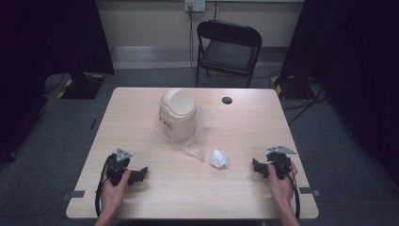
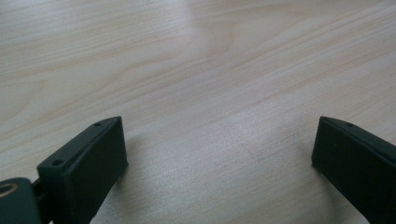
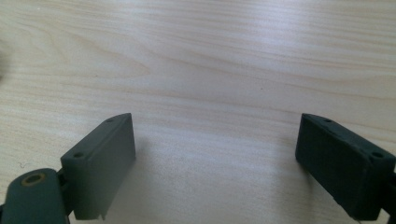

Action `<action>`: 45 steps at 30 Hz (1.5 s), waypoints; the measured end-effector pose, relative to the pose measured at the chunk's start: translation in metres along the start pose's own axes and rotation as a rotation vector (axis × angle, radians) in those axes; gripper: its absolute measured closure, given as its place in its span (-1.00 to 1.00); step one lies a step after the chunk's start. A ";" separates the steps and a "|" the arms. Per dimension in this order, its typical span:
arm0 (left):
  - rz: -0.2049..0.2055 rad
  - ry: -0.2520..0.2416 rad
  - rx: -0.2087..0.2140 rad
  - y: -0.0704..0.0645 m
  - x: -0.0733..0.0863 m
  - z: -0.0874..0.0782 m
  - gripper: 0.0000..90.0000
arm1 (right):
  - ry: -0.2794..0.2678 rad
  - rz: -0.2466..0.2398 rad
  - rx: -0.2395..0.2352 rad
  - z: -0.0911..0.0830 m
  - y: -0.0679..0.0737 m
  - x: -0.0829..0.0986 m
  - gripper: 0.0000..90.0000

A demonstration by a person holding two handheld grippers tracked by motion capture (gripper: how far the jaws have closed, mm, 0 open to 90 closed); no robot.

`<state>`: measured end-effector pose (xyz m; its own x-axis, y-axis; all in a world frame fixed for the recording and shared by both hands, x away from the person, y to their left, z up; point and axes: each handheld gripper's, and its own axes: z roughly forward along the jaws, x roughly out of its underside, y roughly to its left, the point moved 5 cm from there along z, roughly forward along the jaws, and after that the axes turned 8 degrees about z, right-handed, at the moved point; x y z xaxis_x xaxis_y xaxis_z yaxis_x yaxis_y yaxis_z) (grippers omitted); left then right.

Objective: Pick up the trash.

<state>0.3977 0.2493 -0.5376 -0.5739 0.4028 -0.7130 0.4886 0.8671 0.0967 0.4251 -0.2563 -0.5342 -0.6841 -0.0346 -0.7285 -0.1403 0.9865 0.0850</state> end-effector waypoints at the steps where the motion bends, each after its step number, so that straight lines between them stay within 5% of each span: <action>1: 0.000 0.000 0.000 0.000 0.000 0.000 -0.94 | 0.000 0.000 0.000 0.000 0.000 0.000 -0.75; 9: 0.010 -0.001 0.021 0.000 0.000 0.000 -0.96 | -0.002 0.003 -0.003 -0.001 0.000 -0.001 -0.68; 15: 0.019 0.000 0.026 0.001 0.000 0.000 -0.96 | 0.012 -0.040 -0.001 0.000 0.006 -0.006 -0.66; 19: 0.018 -0.001 0.026 0.001 0.000 0.000 -0.96 | 0.004 -0.048 -0.033 -0.005 0.012 -0.011 -0.67; 24: 0.019 -0.001 0.026 0.001 0.000 0.000 -0.96 | -0.003 -0.079 -0.116 -0.007 0.025 -0.017 -0.68; 45: 0.020 0.000 0.026 0.001 0.000 0.000 -0.96 | 0.013 -0.146 -0.227 0.001 0.083 -0.046 -0.64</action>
<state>0.3983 0.2503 -0.5378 -0.5637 0.4196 -0.7114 0.5166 0.8512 0.0927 0.4457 -0.1725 -0.4940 -0.6537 -0.1773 -0.7357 -0.3941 0.9097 0.1309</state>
